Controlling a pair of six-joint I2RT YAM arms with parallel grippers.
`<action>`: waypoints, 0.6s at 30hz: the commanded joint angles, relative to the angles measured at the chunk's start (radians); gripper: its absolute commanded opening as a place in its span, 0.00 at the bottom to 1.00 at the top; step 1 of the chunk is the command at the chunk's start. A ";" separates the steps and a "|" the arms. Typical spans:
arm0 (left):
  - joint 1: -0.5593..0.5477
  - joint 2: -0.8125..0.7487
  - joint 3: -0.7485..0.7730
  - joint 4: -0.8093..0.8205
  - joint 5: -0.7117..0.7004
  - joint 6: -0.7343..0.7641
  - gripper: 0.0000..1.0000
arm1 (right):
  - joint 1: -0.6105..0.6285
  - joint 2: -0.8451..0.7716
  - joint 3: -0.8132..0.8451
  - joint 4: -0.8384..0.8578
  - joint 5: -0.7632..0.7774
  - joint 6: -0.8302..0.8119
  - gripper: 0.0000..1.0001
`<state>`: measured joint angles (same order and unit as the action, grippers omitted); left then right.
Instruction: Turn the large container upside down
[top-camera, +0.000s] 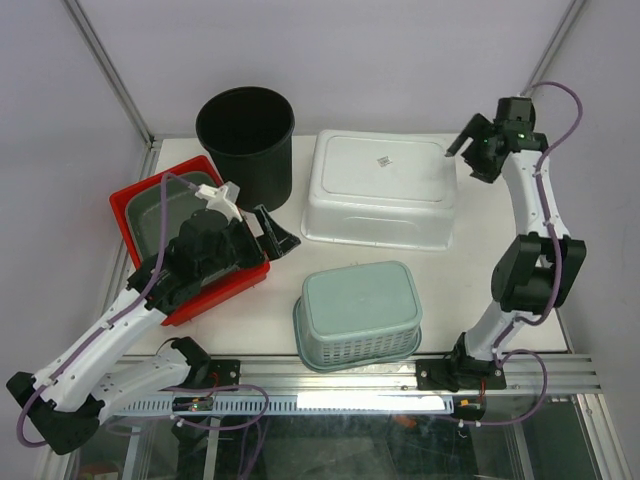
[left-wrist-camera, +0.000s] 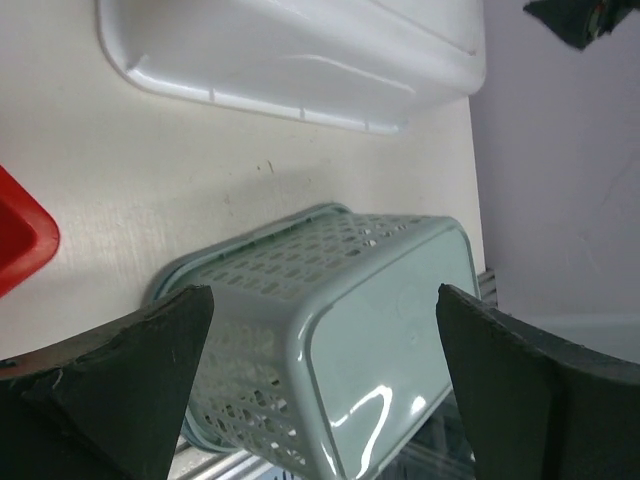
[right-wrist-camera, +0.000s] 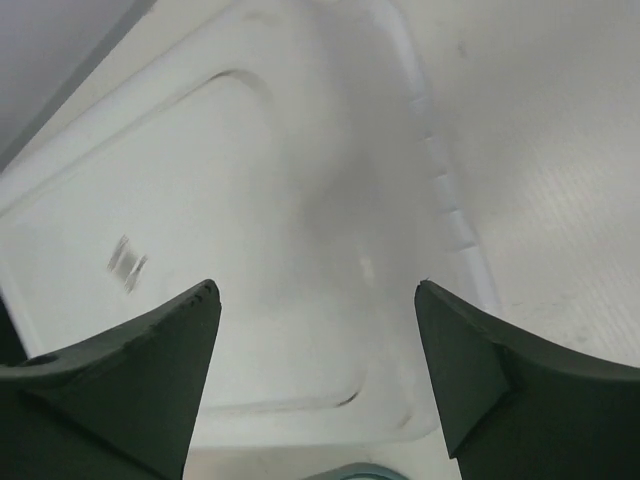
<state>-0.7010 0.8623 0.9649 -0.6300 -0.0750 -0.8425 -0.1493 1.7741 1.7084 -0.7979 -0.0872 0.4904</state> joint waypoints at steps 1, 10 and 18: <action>-0.016 -0.074 -0.064 0.027 0.245 0.036 0.99 | 0.205 -0.232 -0.051 0.119 -0.037 -0.133 0.82; -0.093 -0.165 -0.227 0.092 0.405 -0.075 0.99 | 0.422 -0.490 -0.319 0.152 0.021 -0.098 0.81; -0.169 0.225 -0.233 0.597 0.479 -0.153 0.99 | 0.421 -0.613 -0.137 -0.051 0.165 -0.155 0.81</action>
<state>-0.8459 0.9192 0.6868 -0.3664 0.3439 -0.9604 0.2722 1.2552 1.4330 -0.7895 -0.0059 0.3794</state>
